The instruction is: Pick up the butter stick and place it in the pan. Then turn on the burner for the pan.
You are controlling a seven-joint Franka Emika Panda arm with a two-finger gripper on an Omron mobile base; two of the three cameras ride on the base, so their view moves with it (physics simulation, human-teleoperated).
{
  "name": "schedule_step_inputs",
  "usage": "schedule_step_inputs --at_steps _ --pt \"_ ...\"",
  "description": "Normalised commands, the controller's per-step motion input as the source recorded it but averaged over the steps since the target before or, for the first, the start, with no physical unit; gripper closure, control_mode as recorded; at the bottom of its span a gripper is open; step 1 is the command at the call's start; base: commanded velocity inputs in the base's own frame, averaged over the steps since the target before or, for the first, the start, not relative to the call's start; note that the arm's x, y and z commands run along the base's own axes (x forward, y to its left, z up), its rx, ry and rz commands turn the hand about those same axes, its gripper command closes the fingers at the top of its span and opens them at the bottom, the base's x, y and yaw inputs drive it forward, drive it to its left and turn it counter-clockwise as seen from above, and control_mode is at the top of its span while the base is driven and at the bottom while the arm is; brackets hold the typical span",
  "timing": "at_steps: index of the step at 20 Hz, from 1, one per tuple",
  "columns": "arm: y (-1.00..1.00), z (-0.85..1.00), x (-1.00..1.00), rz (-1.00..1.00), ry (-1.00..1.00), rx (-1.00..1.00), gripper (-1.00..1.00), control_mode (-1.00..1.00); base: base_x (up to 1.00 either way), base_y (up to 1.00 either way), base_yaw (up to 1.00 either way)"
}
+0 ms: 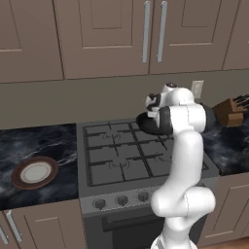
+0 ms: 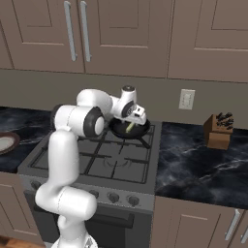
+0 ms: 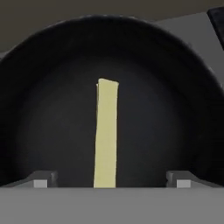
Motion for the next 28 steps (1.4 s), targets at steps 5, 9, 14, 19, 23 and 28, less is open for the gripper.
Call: schedule_step_inputs --at_steps 5,9,14,19,23,28 --pt "-0.01 0.10 -0.83 0.00 -0.23 0.00 -1.00 -1.00 0.00 0.00 0.00" --pt "-0.03 0.24 -0.71 0.00 -0.18 0.00 -1.00 -1.00 0.00 0.00 0.00" --pt "-0.04 0.52 -0.55 0.00 -0.18 0.00 -1.00 -1.00 0.00 0.00 0.00" --pt "-0.08 0.63 -0.48 0.00 -0.17 0.00 -1.00 -1.00 0.00 0.00 0.00" --pt "-0.15 0.37 -0.69 0.00 -0.16 0.00 -1.00 -1.00 0.00 0.00 0.00" --pt "-0.21 0.07 -0.82 0.01 -0.23 0.00 -1.00 -1.00 0.00 0.00 0.00"
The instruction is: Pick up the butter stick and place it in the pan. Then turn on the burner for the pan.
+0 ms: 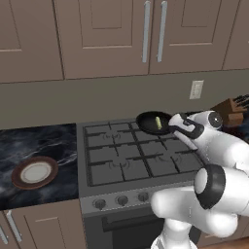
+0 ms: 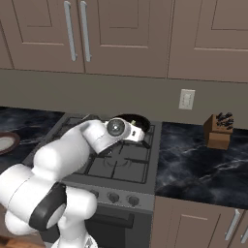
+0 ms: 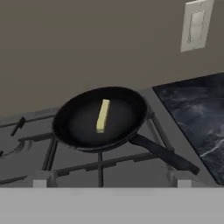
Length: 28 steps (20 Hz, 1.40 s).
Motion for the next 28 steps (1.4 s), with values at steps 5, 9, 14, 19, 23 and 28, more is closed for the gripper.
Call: schedule_step_inputs --at_steps 5,9,14,19,23,28 --pt "-0.03 0.03 -0.67 0.05 -0.24 0.00 -1.00 -1.00 0.00 0.00 0.00" --pt "-0.13 0.00 -0.67 0.02 -0.20 0.00 -1.00 -1.00 0.00 0.00 0.00" --pt "-0.15 0.00 -0.60 0.00 -0.15 0.00 -1.00 -1.00 0.00 0.00 0.00" --pt "-0.01 -0.03 -0.52 0.00 -0.13 0.00 -1.00 -1.00 0.00 0.00 0.00" --pt "0.00 -0.23 -0.42 0.00 -0.09 0.00 -1.00 -1.00 0.00 0.00 0.00" --pt "-0.01 -0.46 -0.27 0.00 -0.12 0.00 -1.00 -1.00 0.00 0.00 0.00"
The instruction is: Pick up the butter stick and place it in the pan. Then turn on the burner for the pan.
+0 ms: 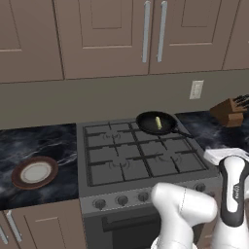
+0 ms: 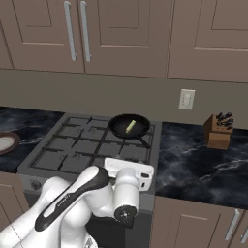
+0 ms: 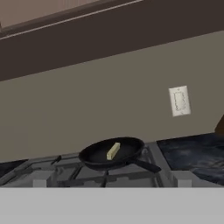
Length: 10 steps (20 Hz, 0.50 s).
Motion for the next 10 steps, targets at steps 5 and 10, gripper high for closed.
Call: schedule_step_inputs --at_steps 5,10 --pt "0.00 -0.55 -0.32 0.00 -0.10 -0.01 -1.00 -1.00 0.00 0.00 0.00" --pt "0.02 -0.56 -0.28 0.00 -0.11 -0.06 -1.00 -1.00 0.00 0.00 0.00"
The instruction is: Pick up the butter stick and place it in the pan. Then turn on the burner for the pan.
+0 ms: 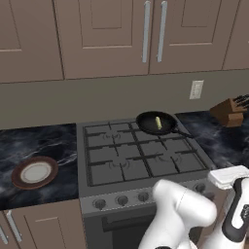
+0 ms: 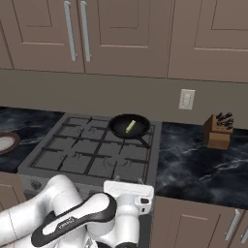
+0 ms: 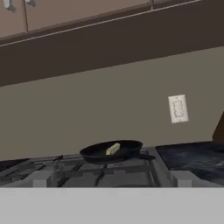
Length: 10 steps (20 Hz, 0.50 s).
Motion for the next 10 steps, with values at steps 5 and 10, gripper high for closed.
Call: schedule_step_inputs --at_steps 5,10 --pt "0.07 -0.46 -0.14 0.00 -0.06 -0.06 -1.00 -1.00 0.00 0.00 0.00" --pt "0.00 -0.50 0.00 0.00 -0.06 -0.02 -1.00 -1.00 0.00 0.00 0.00"
